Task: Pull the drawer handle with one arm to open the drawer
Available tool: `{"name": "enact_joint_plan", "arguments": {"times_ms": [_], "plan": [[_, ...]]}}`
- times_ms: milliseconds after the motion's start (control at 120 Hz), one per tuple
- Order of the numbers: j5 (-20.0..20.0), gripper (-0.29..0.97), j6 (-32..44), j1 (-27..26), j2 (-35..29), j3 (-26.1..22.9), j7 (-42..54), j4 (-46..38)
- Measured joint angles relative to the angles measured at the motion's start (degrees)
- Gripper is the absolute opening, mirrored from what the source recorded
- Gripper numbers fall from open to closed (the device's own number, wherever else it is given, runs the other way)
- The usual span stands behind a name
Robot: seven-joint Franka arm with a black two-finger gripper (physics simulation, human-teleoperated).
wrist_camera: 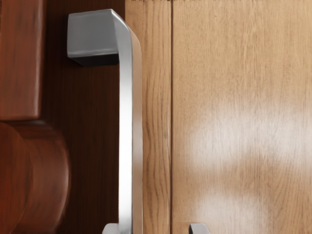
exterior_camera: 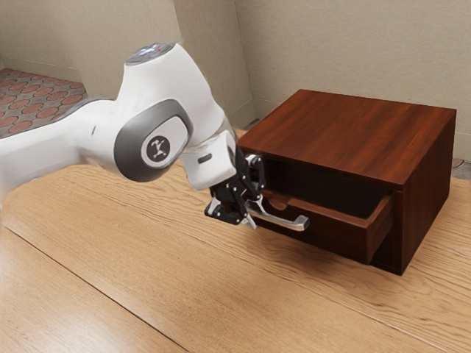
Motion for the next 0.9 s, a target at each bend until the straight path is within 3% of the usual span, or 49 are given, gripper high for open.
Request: {"name": "enact_joint_plan", "arguments": {"times_ms": [583,900], "plan": [[0.4,0.09,0.0,-2.1,-14.9,-0.2,-2.5,-10.5],[0.6,0.49,0.1,-2.1,-15.4,-0.5,-3.0,-5.4]]}}
